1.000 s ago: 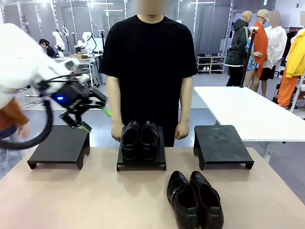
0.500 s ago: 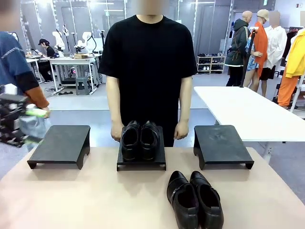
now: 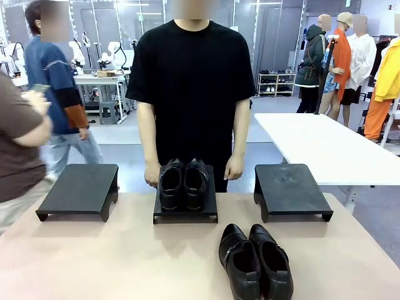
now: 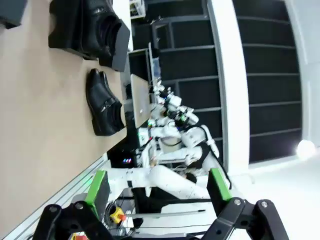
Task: Place the shoes on the stand as instructed by the person.
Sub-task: Pick up another pair of Shoes and place it on the Shoes Stand indicated by the person.
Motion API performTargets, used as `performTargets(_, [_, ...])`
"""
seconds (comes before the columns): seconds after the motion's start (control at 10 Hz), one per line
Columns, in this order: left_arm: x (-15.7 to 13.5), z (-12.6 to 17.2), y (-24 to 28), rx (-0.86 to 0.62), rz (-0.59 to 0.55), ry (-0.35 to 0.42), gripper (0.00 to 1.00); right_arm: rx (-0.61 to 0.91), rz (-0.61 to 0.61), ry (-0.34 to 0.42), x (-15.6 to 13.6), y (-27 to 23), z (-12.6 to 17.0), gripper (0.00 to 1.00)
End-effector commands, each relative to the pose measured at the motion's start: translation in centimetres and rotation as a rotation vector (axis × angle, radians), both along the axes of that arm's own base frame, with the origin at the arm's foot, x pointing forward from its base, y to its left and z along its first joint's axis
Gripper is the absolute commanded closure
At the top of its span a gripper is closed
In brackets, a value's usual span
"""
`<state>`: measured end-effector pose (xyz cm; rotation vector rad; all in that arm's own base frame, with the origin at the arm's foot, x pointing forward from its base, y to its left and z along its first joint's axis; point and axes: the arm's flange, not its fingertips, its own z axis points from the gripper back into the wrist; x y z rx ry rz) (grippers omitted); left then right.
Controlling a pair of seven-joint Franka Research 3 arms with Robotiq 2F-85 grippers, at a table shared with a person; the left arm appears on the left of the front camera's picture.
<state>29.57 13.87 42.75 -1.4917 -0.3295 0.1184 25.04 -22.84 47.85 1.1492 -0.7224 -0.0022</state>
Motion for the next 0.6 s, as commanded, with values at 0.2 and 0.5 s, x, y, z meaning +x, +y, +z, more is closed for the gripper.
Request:
performTargets(0.2, [1.2, -1.8, 2.3, -0.096, 0.026, -0.004, 0.00, 0.003, 0.000, -0.024, 0.0, -0.1, 0.2, 0.00])
performTargets(0.5, [-0.2, -2.7, 2.4, -0.083, 0.049, 0.024, 0.00, 0.003, 0.000, -0.024, 0.0, -0.1, 0.2, 0.00])
